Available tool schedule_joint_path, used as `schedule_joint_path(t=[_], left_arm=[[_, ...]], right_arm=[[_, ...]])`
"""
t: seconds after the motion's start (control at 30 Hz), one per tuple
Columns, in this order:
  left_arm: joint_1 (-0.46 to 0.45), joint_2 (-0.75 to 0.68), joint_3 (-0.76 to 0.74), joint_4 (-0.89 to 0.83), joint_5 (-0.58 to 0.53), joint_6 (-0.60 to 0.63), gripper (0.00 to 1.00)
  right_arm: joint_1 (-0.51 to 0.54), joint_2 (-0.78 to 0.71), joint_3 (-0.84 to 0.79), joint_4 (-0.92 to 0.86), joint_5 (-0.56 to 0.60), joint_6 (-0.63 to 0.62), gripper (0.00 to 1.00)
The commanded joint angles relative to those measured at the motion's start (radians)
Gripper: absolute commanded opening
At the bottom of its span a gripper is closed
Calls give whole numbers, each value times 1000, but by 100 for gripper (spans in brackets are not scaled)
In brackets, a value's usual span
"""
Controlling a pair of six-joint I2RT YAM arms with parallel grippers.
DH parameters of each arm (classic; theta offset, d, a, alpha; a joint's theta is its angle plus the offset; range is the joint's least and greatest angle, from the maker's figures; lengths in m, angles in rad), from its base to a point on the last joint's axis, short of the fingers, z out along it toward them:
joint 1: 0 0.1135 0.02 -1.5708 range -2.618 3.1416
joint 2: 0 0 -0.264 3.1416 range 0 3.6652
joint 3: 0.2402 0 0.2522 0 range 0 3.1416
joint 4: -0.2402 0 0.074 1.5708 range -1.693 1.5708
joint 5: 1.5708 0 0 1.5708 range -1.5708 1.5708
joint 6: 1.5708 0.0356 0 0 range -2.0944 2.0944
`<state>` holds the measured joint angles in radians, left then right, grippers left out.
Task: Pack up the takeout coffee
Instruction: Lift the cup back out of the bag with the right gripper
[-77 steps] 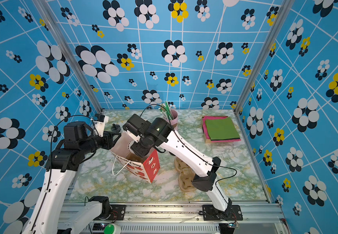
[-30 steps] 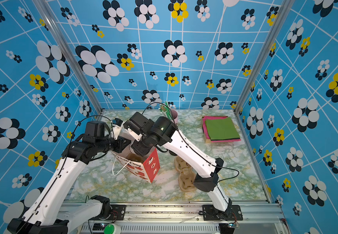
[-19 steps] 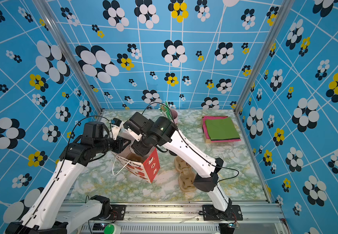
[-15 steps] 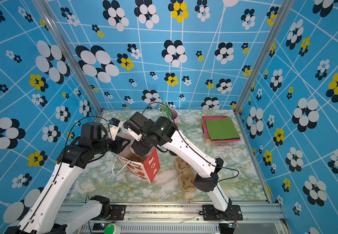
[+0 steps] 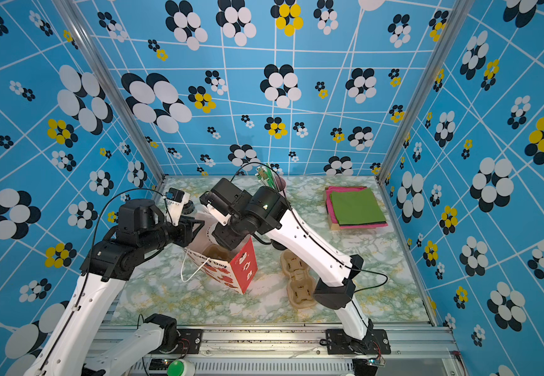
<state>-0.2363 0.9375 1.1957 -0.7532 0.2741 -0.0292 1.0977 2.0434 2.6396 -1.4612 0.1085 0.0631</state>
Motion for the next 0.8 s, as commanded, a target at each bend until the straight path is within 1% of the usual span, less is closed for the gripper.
schedule_joint_path(t=[0.0,0.27,0.43,0.77], left_arm=[[1,-12,-1,28,-15,-11,48],[2,-19,-13,29,-22,-11,50],[3,-17,-19,34,-22,-11,50],[3,-13,-29,48,-17,-18,50]], right_arm=[[8,-62,21,-15,26,-1,49],[8,-120,18,-45,62,14,49],[8,-197,-7,-55,93,26,49],[7,-441,-260,-5,226,79,50]])
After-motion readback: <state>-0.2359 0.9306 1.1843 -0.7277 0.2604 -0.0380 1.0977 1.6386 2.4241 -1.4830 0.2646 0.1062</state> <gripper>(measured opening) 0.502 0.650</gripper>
